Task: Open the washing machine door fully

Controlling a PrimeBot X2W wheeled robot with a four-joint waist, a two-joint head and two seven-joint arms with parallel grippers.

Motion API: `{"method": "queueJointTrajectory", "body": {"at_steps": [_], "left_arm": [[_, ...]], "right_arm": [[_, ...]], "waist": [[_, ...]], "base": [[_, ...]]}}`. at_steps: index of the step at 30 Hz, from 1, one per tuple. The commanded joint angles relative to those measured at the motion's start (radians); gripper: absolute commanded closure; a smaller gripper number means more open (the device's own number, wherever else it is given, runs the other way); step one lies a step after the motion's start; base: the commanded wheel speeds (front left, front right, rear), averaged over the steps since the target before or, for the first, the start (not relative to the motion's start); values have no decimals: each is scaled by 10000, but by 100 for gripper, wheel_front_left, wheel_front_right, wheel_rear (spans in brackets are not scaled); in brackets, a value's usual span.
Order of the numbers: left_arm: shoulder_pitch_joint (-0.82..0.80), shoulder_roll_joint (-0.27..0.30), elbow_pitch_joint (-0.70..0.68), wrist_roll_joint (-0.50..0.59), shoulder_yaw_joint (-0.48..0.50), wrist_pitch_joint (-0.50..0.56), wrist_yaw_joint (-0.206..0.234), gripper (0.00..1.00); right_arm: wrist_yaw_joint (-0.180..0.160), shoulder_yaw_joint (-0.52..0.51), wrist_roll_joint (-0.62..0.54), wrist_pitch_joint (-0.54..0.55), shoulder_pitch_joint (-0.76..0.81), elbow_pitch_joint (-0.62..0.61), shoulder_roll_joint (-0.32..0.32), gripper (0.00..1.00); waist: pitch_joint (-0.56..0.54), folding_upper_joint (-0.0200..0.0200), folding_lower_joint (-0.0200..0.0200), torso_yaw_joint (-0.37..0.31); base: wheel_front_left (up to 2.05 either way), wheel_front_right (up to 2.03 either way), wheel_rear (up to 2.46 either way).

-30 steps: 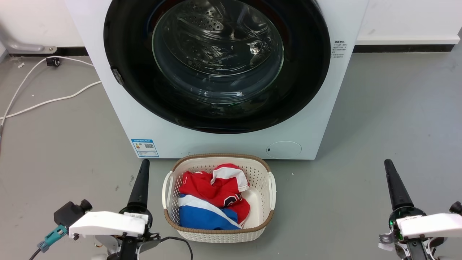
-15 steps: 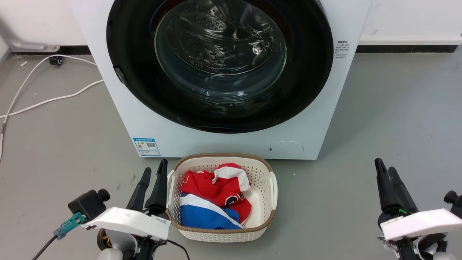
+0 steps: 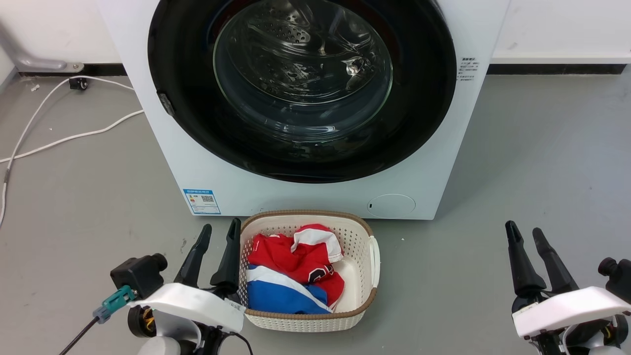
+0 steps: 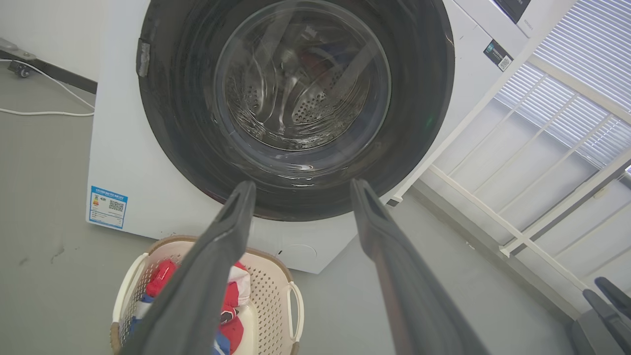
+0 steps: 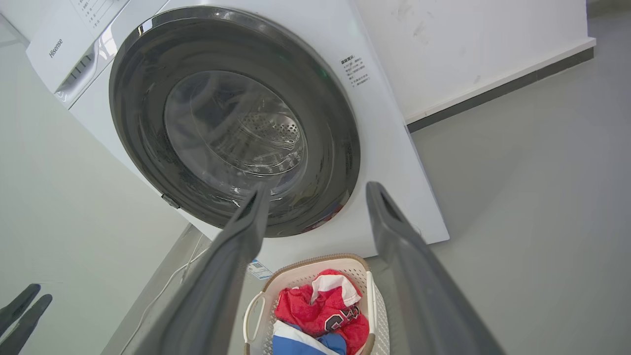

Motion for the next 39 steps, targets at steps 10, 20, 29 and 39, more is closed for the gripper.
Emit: {"method": "queueJointTrajectory", "body": {"at_steps": [10, 20, 29, 39], "left_arm": [[-295, 110, 81, 1468, -203, -353, -1, 0], [-347, 133, 300, 2475, -359, -590, -5, 0], [-404, 95, 528, 3216, -468, -805, -10, 0], [-447, 8, 679, 4046, -400, -994, 41, 0]], "right_arm": [[19, -116, -1602, 29, 178, -523, 117, 0], [20, -209, -2815, 106, 382, -799, 219, 0], [20, -243, -3651, 113, 544, -918, 283, 0], [21, -278, -4425, 38, 656, -1047, 316, 0]], "waist": [[-1, 0, 0, 9], [-9, 0, 0, 22], [-20, 0, 0, 35], [-28, 0, 0, 53]], "base": [[0, 0, 0], [0, 0, 0], [0, 0, 0], [0, 0, 0]]}}
